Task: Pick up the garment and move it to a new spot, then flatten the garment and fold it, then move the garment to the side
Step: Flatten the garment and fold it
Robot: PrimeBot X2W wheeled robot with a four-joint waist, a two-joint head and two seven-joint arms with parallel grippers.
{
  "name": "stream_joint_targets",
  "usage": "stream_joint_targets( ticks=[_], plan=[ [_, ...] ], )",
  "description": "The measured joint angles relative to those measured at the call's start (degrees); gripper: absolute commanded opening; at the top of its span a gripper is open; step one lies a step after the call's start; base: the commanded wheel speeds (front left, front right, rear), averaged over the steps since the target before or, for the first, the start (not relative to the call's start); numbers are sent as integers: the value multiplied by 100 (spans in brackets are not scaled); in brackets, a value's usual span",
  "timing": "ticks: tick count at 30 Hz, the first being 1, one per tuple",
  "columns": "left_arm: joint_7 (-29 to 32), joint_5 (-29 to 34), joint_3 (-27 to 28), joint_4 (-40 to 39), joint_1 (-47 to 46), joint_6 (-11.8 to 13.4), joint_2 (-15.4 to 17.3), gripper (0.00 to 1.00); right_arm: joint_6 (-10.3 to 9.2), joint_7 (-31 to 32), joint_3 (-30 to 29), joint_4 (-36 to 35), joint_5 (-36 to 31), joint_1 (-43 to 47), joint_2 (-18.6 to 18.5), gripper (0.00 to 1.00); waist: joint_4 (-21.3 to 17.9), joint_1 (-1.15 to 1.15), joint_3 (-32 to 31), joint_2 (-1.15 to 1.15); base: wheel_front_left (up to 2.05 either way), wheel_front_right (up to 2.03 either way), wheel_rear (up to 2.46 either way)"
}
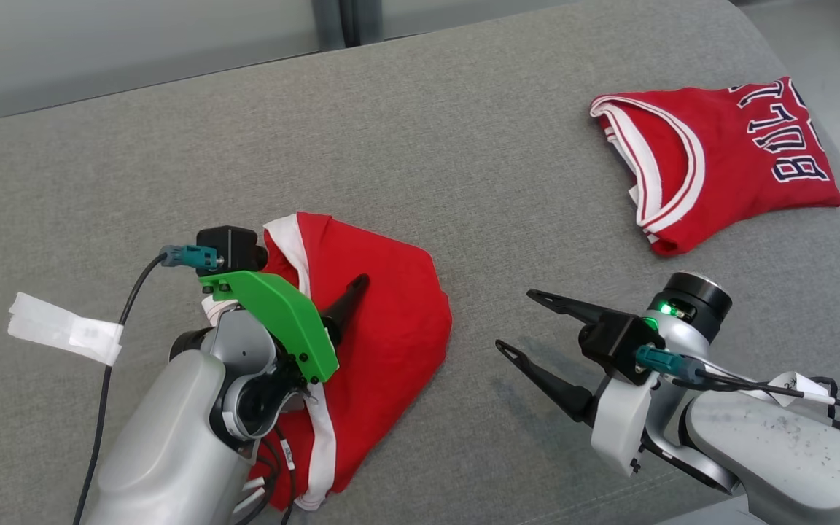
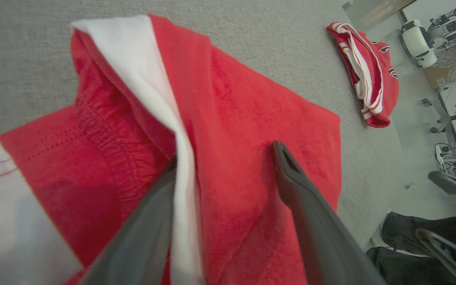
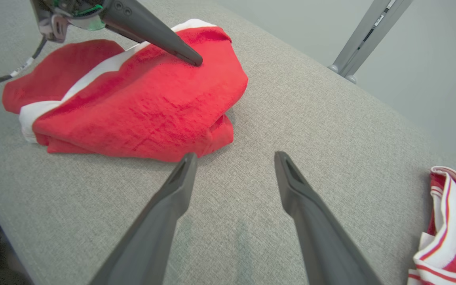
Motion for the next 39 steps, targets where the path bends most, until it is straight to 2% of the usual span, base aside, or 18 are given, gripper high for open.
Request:
stream_joint_targets(
  ticks=[2,3,4,10,14,19,24,27,30,35,39],
  plan=[
    [41,10,-54,14,-18,0,-46,42,-1,-49,-15,-1,4,3,-22,100,-112,0,21,0,0,0,0],
    [43,25,-66,31,-23,0,-42,31,-2,-68,-23,-8,4,3,-22,100,-158,0,30,0,0,0,0],
    [40,49,-68,42,-35,0,-37,0,-9,-99,-32,-9,4,9,-22,100,-194,0,38,0,0,0,0],
    [23,-9,-77,-355,-375,-135,-143,0,-102,-178,-103,-41,4,101,-137,100,-149,0,46,0,0,0,0],
    [-269,-146,166,-912,-867,-130,-336,0,-109,-245,-136,-81,5,102,-110,100,-35,0,22,0,0,0,0],
    [-927,-403,853,-1422,-1471,166,-456,0,-109,-302,-137,-110,7,102,54,100,140,0,-44,0,0,0,0],
    [-1864,-360,1707,-1541,-1564,407,-470,0,-111,-399,-137,-172,51,102,287,100,294,0,-123,0,0,0,0],
    [-2306,-490,2228,-1350,-1205,444,-464,0,-160,-422,-145,-211,110,108,382,100,365,0,-129,0,0,0,0],
    [-2621,-690,2342,-753,-324,443,-436,0,-210,-428,-189,-201,181,192,365,100,434,0,-91,0,0,0,0],
    [-3094,-1067,2260,437,1121,438,-435,0,-210,-427,-179,-186,215,251,367,100,558,0,14,0,0,0,0],
    [-3415,-1492,1868,466,1110,436,-413,0,-208,-426,-158,-125,214,249,394,100,674,0,100,0,0,0,0]
  ],
)
